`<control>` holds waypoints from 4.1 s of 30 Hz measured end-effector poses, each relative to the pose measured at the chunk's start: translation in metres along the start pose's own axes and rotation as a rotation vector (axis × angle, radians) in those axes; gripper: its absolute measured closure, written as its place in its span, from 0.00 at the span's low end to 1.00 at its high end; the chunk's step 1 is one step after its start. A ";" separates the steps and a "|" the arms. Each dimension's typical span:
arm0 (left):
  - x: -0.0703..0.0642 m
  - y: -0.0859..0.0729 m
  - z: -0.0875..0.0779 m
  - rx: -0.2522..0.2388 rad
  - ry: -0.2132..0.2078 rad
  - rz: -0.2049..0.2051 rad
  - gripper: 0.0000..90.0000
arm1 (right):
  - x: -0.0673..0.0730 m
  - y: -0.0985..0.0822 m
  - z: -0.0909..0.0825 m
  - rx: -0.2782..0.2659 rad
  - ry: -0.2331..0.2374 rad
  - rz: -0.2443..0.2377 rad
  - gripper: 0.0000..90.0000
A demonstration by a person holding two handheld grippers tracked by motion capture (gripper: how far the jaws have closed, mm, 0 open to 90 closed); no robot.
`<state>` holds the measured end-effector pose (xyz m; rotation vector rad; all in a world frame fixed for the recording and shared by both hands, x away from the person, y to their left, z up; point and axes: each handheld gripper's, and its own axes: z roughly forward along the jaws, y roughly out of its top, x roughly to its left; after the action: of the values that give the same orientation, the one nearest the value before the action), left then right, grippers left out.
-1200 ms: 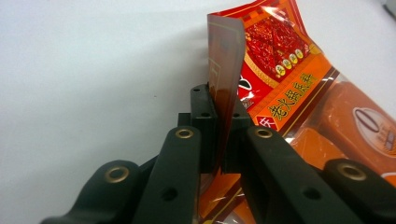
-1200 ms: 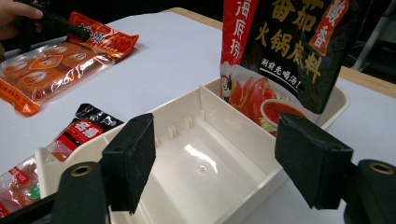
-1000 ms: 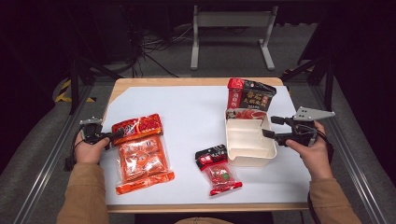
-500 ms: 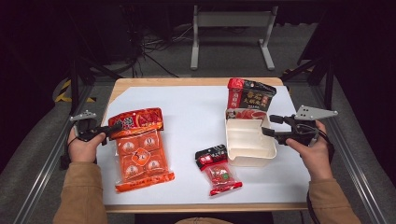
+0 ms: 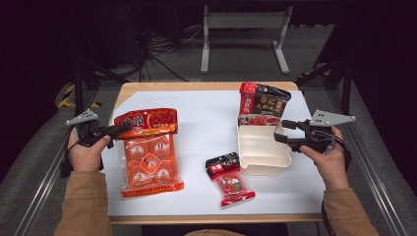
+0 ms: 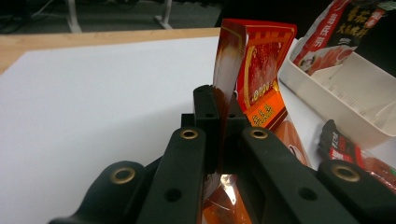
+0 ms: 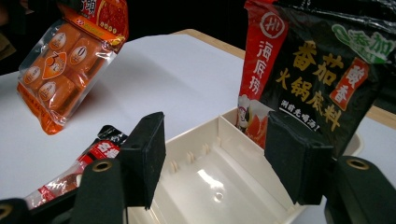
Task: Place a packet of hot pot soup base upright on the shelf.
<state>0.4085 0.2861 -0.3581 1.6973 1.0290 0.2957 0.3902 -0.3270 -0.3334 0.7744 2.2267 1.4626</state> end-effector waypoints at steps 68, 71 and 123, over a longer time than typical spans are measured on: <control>-0.139 0.053 -0.013 -0.270 -0.393 0.365 1.00 | 0.075 0.079 0.069 -0.087 0.303 -0.117 0.38; -0.143 0.054 -0.009 -0.276 -0.403 0.363 1.00 | 0.077 0.078 0.077 -0.094 0.318 -0.107 0.38; -0.157 0.050 0.010 -0.313 -0.482 0.333 1.00 | 0.101 0.058 0.136 -0.129 0.481 -0.152 0.38</control>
<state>0.3453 0.1596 -0.2735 1.5406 0.3254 0.2295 0.4035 -0.1480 -0.3343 0.2168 2.4238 1.8413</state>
